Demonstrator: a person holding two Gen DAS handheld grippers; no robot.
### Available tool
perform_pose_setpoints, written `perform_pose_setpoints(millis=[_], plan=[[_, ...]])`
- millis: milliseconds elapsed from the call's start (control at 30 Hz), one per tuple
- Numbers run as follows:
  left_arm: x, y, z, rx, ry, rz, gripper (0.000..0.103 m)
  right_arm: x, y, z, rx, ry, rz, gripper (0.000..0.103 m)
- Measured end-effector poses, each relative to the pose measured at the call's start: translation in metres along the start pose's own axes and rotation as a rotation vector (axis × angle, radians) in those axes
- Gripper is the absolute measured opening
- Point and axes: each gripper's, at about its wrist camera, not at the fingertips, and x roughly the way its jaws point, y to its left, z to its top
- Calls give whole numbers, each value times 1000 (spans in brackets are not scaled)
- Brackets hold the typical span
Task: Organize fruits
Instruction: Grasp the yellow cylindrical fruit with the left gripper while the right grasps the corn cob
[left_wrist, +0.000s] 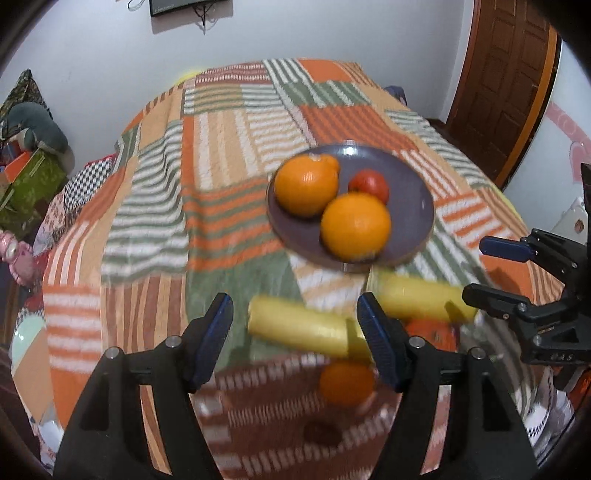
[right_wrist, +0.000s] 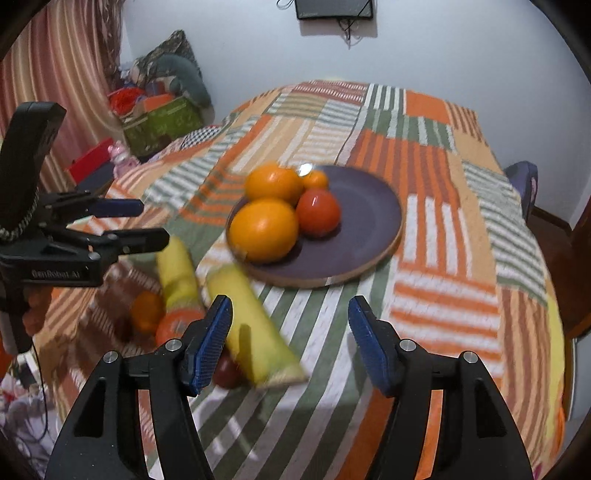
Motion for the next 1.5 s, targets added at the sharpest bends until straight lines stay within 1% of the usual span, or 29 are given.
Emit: perform_pose_setpoints(millis=[67, 200, 267, 300, 367, 467, 567, 600, 667, 700, 733, 767, 833, 933, 1067, 1100, 1133, 1200, 1367, 1433, 1500], plan=[[0, 1, -11, -9, 18, -1, 70, 5, -1, -7, 5, 22, 12, 62], [5, 3, -31, -38, 68, -30, 70, 10, -5, -15, 28, 55, 38, 61], [5, 1, -36, -34, 69, -39, 70, 13, -6, -17, 33, 68, 49, 54], [4, 0, -38, -36, 65, -50, 70, 15, -5, -18, 35, 78, 60, 53], [4, -1, -39, -37, 68, -63, 70, 18, -6, -19, 40, 82, 79, 51], [7, -1, -36, -43, 64, -57, 70, 19, -3, -16, 35, 93, 107, 48], [13, 7, -28, -72, 61, -43, 70, 21, -2, -16, 31, 98, 127, 45], [16, 9, -25, -88, 65, -57, 70, 21, -2, -17, 27, 98, 131, 45], [20, 11, -22, -108, 80, -109, 70, 20, -2, -19, 24, 89, 132, 43], [22, 9, -22, -105, 85, -133, 70, 20, -3, -19, 28, 86, 136, 43], [23, 6, -22, -94, 87, -136, 70, 19, -4, -20, 35, 84, 140, 42], [24, 1, -22, -68, 88, -122, 70, 18, -4, -21, 40, 80, 143, 42], [23, -7, -22, -38, 71, -100, 76, 17, -5, -21, 40, 76, 143, 41], [23, -15, -22, -3, 70, -103, 79, 14, -5, -22, 34, 73, 134, 39], [22, -23, -18, 36, 54, -63, 79, 6, -8, -23, 25, 71, 127, 37], [23, -24, -16, 45, 52, -50, 82, 4, -10, -23, 25, 71, 123, 36], [24, -25, -16, 49, 49, -41, 87, 2, -11, -24, 24, 70, 117, 36], [27, -24, -14, 60, 40, -22, 93, -1, -14, -26, 24, 69, 101, 36], [33, -16, -6, 47, 31, -4, 94, -10, -21, -33, 38, 72, 77, 36], [36, -12, -1, 42, 21, 33, 94, -14, -22, -35, 34, 73, 59, 36], [41, -2, 3, 38, 12, 105, 93, -19, -24, -38, 33, 74, 42, 36]])
